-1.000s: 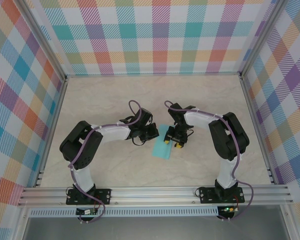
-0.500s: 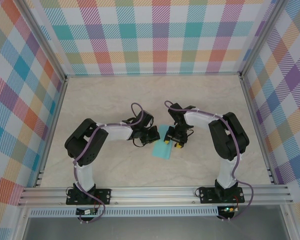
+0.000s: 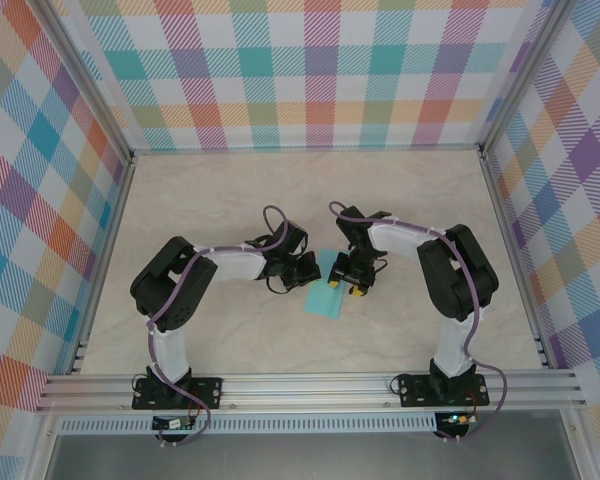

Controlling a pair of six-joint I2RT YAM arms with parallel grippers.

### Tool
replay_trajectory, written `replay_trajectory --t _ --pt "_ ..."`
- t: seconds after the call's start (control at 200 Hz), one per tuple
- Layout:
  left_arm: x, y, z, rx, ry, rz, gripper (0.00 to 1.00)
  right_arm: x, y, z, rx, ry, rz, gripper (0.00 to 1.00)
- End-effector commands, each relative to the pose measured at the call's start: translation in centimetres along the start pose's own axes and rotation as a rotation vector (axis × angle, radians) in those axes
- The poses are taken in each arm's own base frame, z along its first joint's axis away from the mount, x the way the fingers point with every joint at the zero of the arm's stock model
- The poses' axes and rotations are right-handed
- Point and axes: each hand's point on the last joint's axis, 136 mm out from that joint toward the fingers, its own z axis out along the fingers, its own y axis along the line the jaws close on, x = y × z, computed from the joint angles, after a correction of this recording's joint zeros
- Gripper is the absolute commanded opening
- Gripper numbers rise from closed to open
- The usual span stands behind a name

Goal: Fold a paper plane with a square sheet of paper (pick it up from the middle)
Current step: Hold the square sheet of paper at the center of the table, then fold the square sheet of paper in half at the center of the table.

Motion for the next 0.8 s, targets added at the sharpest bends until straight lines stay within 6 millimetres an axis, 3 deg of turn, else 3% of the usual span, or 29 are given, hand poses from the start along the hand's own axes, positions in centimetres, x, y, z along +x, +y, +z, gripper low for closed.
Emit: replay_trajectory --t 0.0,0.155,0.265,0.355,0.52,0.62,0.795 --pt "2.1 3.9 0.6 -0.145 0.055 -0.006 0.0 -0.3 -3.3 4.2 0.104 0.004 -0.006 0.52" --pt "3.3 6.4 0.8 -0.235 0.098 -0.002 0.0 -0.9 0.3 -1.4 -0.053 -0.131 -0.086 0.56" --pt "4.1 7.8 0.9 -0.277 0.125 -0.004 0.0 -0.9 1.4 -5.6 -0.123 -0.234 -0.13 0.57" --pt "4.4 8.2 1.1 -0.287 0.135 -0.006 0.0 -0.6 2.5 -7.7 -0.185 -0.284 -0.173 0.56" --pt "4.6 9.0 1.2 -0.322 0.143 -0.017 0.0 -0.3 4.8 -9.6 -0.307 -0.312 -0.214 0.31" --pt "4.8 9.4 1.4 -0.332 0.151 -0.027 0.0 -0.3 6.3 -10.1 -0.38 -0.319 -0.231 0.22" --pt "5.2 10.3 1.3 -0.37 0.17 -0.039 0.0 -0.7 7.9 -8.3 -0.391 -0.266 -0.246 0.07"
